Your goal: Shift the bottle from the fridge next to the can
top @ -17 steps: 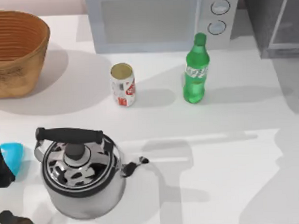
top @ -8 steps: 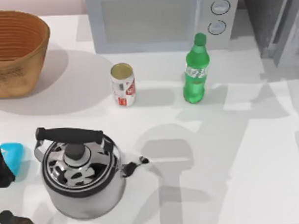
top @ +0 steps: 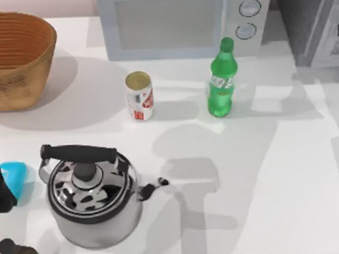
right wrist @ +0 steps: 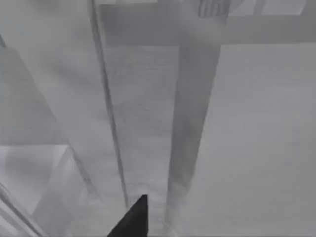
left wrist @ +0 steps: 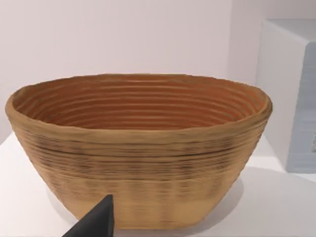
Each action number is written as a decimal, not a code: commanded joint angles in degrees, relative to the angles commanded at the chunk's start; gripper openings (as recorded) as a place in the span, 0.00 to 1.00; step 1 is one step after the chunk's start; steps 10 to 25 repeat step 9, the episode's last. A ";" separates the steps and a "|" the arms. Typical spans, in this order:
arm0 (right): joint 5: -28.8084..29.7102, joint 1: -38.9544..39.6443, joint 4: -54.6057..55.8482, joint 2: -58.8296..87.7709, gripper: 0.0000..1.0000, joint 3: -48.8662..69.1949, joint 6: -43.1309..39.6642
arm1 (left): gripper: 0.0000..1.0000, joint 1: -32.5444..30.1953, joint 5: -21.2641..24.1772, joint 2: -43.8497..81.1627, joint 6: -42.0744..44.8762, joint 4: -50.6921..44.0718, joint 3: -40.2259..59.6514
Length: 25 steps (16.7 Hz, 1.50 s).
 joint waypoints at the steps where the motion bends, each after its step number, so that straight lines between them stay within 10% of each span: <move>1: 0.03 0.00 -0.54 2.18 1.00 2.70 0.02 | 1.00 0.00 0.00 0.00 0.00 0.00 0.00; 25: 0.21 -0.04 -4.03 14.92 1.00 19.34 0.29 | 1.00 0.00 0.00 0.00 0.00 0.00 0.00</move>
